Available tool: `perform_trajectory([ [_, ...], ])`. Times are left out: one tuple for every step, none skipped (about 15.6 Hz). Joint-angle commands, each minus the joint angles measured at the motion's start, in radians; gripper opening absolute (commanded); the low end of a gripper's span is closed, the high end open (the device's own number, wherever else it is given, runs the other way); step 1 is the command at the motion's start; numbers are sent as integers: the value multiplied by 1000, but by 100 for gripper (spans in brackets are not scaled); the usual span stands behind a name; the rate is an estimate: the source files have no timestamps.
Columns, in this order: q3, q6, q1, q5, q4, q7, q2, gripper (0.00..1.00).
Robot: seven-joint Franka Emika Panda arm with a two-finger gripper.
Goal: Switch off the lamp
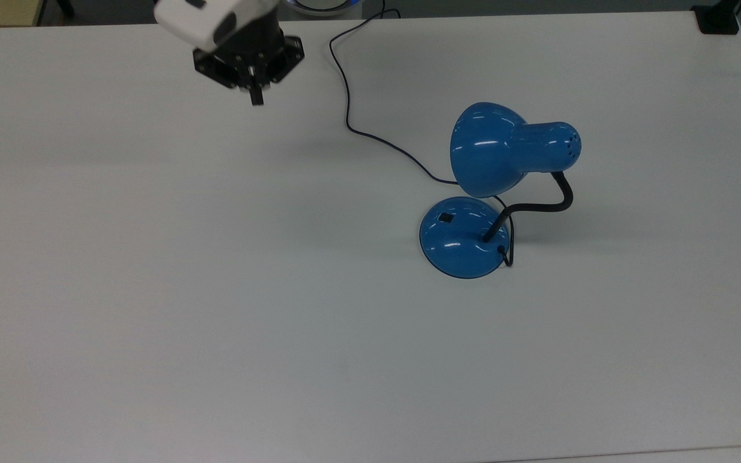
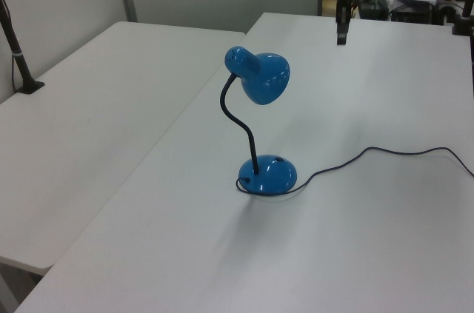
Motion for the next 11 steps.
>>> perform_trajectory([
  [2,-115,-2,-18,58,117,-34,0],
  [2,-121,0,-18,57,141,-50,7],
  [2,-124,3,-18,57,160,-56,12],
  [2,-123,7,-18,57,172,-68,18],
  [0,-126,9,-18,58,186,-71,38],
  [-3,-129,13,-18,61,197,-73,64],
  [-10,-134,17,-16,71,198,-74,66],
  [-15,-150,32,-18,74,198,-74,71],
  [-32,-160,56,-18,80,198,-74,91],
  [-58,-166,82,-18,86,198,-76,99],
  [-75,-174,99,-18,86,198,-87,100],
])
